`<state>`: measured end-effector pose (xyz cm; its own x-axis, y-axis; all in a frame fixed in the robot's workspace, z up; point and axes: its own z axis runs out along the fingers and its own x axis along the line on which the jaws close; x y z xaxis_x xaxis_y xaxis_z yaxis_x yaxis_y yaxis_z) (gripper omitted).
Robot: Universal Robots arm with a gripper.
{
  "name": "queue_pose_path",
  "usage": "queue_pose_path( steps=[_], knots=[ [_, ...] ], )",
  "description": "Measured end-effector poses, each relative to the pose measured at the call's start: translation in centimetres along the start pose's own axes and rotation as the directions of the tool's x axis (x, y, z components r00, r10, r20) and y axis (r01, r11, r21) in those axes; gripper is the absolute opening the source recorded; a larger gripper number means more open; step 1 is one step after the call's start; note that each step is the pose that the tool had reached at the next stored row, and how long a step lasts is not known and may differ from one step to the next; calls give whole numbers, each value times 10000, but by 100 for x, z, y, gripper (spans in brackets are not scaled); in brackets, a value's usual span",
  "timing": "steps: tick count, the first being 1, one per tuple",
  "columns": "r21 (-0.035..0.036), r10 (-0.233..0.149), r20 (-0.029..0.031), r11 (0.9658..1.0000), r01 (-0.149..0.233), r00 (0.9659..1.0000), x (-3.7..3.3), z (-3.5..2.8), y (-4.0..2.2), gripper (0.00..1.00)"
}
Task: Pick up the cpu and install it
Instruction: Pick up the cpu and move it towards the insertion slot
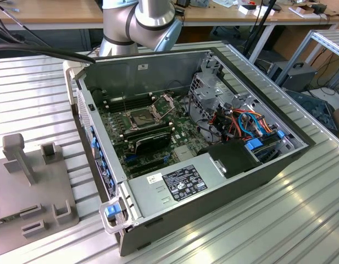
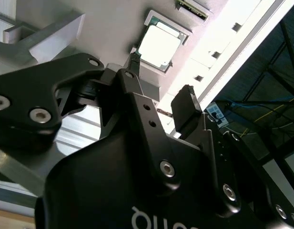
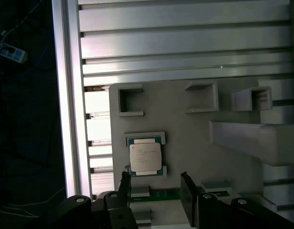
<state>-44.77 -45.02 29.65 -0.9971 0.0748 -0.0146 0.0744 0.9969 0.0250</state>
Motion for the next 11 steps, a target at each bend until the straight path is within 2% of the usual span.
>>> queue_pose_path(
  steps=[11],
  knots=[
    [1,0,-1,10000,0,10000,3,24,-1,54]
  ],
)
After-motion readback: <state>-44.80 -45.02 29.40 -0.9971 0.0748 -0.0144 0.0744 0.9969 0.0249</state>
